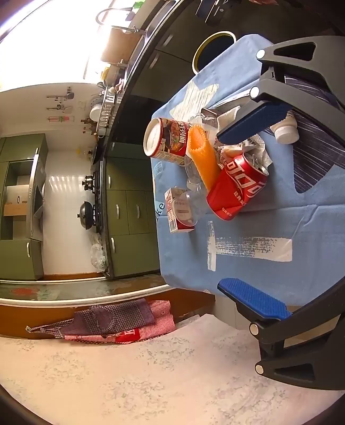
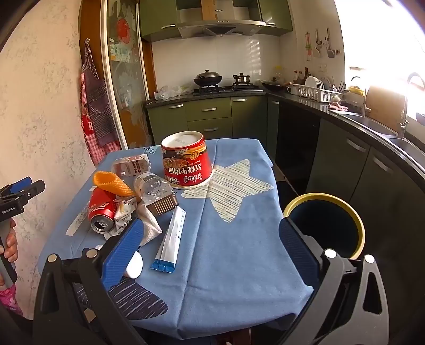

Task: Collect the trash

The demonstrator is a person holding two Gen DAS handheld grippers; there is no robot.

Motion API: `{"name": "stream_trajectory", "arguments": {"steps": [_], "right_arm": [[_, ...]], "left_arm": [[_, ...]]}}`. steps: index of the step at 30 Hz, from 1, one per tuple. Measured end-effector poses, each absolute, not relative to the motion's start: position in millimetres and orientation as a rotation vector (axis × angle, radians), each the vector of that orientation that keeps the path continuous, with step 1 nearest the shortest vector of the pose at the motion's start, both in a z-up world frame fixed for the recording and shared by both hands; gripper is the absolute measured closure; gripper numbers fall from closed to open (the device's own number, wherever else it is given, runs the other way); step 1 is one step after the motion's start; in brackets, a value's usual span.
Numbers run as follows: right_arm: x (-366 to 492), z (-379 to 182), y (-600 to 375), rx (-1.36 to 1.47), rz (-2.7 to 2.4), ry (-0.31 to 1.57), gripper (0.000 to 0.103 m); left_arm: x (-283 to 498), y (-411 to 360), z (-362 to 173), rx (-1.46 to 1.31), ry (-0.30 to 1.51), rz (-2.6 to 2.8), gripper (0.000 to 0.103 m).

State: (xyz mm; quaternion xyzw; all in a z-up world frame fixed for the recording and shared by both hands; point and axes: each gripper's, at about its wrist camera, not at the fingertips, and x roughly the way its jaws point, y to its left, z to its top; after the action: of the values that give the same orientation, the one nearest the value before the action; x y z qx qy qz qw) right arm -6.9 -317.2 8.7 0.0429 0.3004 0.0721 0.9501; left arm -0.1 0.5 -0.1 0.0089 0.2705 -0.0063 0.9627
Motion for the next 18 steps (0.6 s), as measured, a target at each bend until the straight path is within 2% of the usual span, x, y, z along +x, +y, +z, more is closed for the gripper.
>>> {"name": "stream_trajectory", "arguments": {"steps": [7, 18], "right_arm": [[-7, 8, -315, 0.081, 0.149, 0.605, 0.006], [-2, 2, -316, 0.089, 0.148, 0.622, 0.006]], "left_arm": [[-1, 15, 6, 0.015, 0.539, -0.009, 0.004], [1, -5, 0, 0.047, 0.553, 0.004, 0.004]]}}
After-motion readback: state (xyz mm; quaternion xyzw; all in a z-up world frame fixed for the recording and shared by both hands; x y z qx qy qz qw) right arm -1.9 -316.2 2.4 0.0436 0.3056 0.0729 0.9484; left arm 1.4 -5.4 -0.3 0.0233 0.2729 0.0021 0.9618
